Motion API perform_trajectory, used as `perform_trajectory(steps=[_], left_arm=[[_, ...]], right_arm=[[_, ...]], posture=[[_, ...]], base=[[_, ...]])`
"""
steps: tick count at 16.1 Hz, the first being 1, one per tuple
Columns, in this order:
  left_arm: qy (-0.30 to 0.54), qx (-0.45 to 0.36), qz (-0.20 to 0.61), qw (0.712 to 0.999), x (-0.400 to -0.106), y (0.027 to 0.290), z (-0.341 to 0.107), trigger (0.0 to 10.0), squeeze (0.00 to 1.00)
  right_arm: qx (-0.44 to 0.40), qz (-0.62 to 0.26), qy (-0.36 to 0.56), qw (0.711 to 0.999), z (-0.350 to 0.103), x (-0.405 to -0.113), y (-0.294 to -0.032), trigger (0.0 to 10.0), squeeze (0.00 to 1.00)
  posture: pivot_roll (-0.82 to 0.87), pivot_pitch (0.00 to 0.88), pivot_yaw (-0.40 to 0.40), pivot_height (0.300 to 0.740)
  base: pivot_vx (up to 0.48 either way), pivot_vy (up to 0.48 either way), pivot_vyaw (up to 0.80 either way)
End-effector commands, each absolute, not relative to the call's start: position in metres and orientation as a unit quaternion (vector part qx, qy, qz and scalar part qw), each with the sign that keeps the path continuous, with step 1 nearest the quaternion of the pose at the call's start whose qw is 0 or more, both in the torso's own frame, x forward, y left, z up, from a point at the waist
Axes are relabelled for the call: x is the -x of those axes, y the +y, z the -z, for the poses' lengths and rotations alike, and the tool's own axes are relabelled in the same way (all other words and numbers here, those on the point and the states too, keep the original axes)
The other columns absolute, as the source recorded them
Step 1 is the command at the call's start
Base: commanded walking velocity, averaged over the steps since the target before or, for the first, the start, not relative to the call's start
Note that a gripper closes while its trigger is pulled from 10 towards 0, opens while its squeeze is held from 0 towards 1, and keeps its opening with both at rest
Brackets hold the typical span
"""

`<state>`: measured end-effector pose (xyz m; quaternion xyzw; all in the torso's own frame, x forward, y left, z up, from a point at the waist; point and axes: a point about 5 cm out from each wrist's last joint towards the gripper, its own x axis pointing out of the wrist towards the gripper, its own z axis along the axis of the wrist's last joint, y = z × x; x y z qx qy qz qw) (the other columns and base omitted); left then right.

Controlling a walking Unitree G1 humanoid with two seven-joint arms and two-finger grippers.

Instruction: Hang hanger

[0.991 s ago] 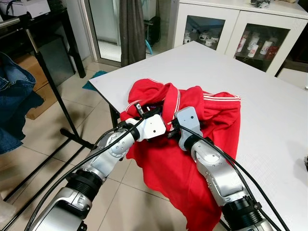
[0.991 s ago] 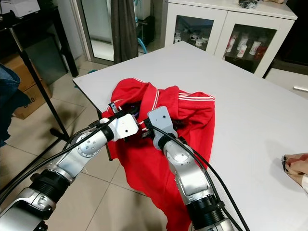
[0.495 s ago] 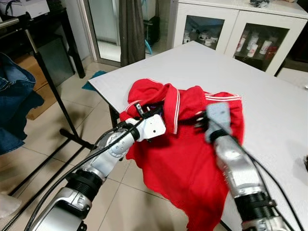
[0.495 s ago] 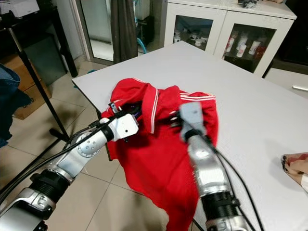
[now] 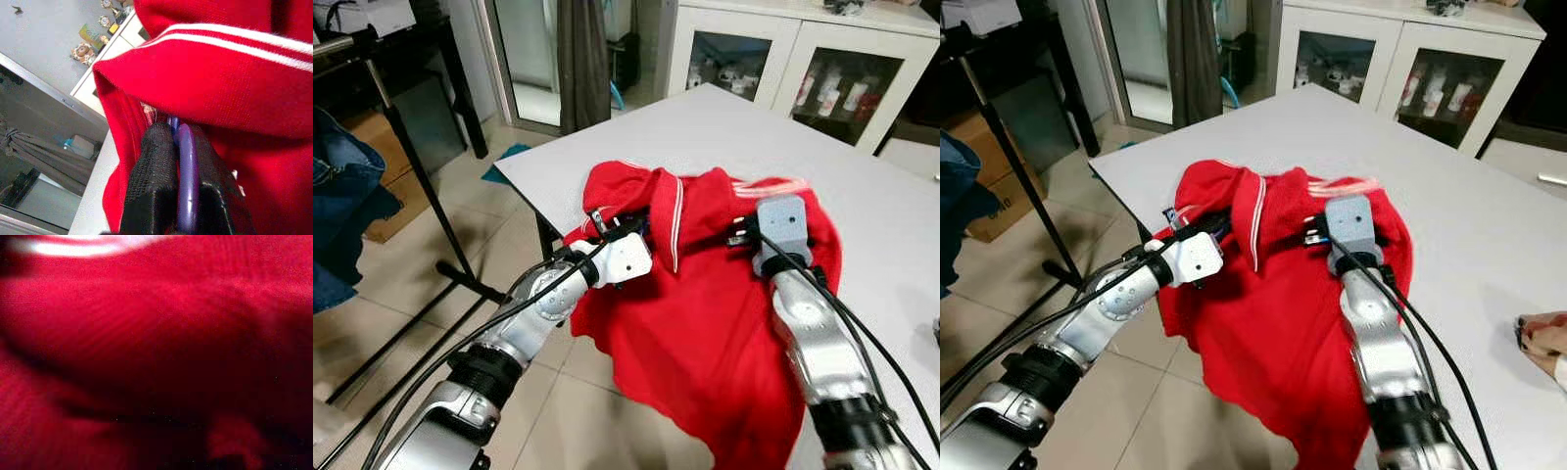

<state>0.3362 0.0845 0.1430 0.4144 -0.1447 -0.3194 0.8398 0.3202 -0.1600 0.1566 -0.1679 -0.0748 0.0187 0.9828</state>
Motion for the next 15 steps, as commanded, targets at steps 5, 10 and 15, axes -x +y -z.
perform_trajectory(steps=[5, 10, 15], left_arm=[[-0.121, -0.466, 0.316, 0.817, -0.343, 0.094, -0.144, 0.0, 0.00], [-0.091, -0.505, 0.314, 0.799, -0.352, 0.112, -0.151, 0.0, 0.00], [-0.092, -0.510, 0.321, 0.793, -0.353, 0.107, -0.157, 0.0, 0.00]], right_arm=[[0.248, -0.111, -0.117, 0.955, -0.171, -0.296, -0.159, 10.0, 0.00], [0.306, -0.251, -0.101, 0.913, -0.152, -0.264, -0.131, 10.0, 0.00], [0.341, -0.236, -0.140, 0.899, -0.167, -0.269, -0.128, 10.0, 0.00]], posture=[[0.01, 0.024, 0.011, 0.740], [0.01, 0.022, 0.011, 0.740], [0.02, 0.021, 0.011, 0.740]], base=[[0.000, 0.000, 0.00], [0.000, 0.000, 0.00], [0.000, 0.000, 0.00]])
